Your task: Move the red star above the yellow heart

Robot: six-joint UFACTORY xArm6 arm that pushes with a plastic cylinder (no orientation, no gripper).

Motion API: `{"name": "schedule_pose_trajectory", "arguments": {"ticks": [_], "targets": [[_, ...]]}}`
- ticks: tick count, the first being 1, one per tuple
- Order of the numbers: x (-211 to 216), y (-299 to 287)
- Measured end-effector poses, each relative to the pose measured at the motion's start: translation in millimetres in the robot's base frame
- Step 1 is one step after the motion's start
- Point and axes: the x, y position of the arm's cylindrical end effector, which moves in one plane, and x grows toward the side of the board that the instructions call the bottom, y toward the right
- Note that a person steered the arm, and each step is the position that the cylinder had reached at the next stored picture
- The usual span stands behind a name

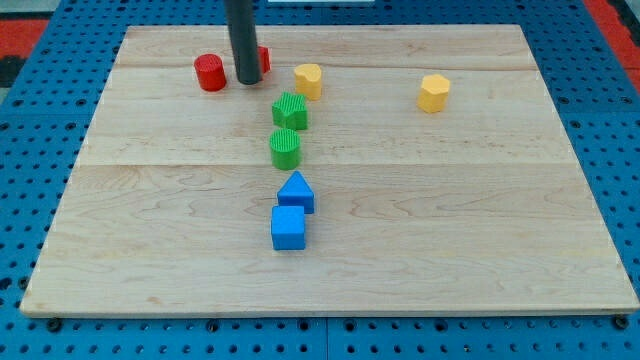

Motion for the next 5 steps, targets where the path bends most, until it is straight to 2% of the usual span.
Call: {"name": "schedule_pose_trajectory", "arguments": {"ticks": [1, 2, 3, 4, 5], "targets": [[1.1, -53.1], [-15.1, -42.9], [-27.3, 27.3], [-52.8, 50.7], [-64.1, 15.5]]}}
